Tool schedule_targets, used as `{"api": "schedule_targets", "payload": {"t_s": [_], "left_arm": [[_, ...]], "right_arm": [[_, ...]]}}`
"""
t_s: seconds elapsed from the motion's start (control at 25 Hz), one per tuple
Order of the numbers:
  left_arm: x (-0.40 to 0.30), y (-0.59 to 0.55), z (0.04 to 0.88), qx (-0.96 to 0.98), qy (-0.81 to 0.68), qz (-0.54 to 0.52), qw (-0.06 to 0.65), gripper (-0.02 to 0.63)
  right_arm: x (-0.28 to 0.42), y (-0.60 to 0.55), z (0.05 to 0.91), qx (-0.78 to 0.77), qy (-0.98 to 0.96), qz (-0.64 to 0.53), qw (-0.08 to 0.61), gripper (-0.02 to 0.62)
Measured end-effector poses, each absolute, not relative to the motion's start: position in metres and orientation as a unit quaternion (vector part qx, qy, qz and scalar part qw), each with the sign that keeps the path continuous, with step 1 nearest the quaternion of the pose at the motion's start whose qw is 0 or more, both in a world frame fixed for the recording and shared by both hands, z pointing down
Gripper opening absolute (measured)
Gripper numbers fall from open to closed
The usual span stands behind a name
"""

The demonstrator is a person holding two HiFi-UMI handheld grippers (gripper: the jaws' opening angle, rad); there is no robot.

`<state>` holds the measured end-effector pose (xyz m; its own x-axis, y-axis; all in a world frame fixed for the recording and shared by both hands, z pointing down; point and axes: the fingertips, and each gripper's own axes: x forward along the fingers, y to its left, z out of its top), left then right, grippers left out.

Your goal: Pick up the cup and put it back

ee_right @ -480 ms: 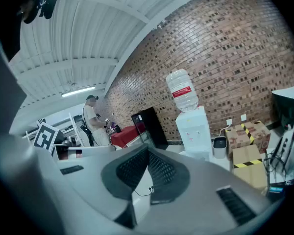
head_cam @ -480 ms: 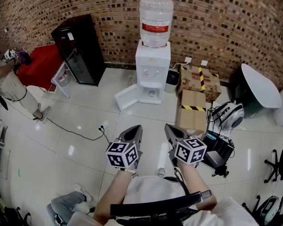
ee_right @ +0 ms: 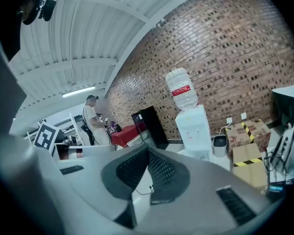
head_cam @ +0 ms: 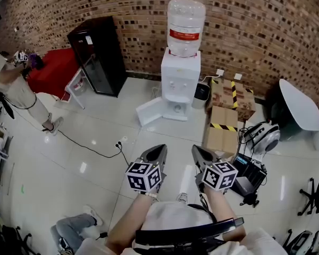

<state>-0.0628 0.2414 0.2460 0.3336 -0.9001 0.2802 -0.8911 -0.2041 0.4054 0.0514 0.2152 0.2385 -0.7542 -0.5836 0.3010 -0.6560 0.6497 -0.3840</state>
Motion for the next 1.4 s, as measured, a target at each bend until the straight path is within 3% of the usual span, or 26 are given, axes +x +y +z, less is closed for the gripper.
{"api": "schedule_targets", "payload": {"t_s": [0.96, 1.4], "left_arm": [[-0.009, 0.184, 0.276, 0.750, -0.602, 0.017, 0.274, 0.000], [-0.027, 0.097, 0.301, 0.755, -0.587, 0.027, 0.291, 0.015]], "right_arm": [[0.125, 0.153, 0.274, 0.328, -0.905, 0.248, 0.109, 0.012], [0.094, 0.069, 0.306, 0.336, -0.895, 0.266, 0.124, 0.012]]}}
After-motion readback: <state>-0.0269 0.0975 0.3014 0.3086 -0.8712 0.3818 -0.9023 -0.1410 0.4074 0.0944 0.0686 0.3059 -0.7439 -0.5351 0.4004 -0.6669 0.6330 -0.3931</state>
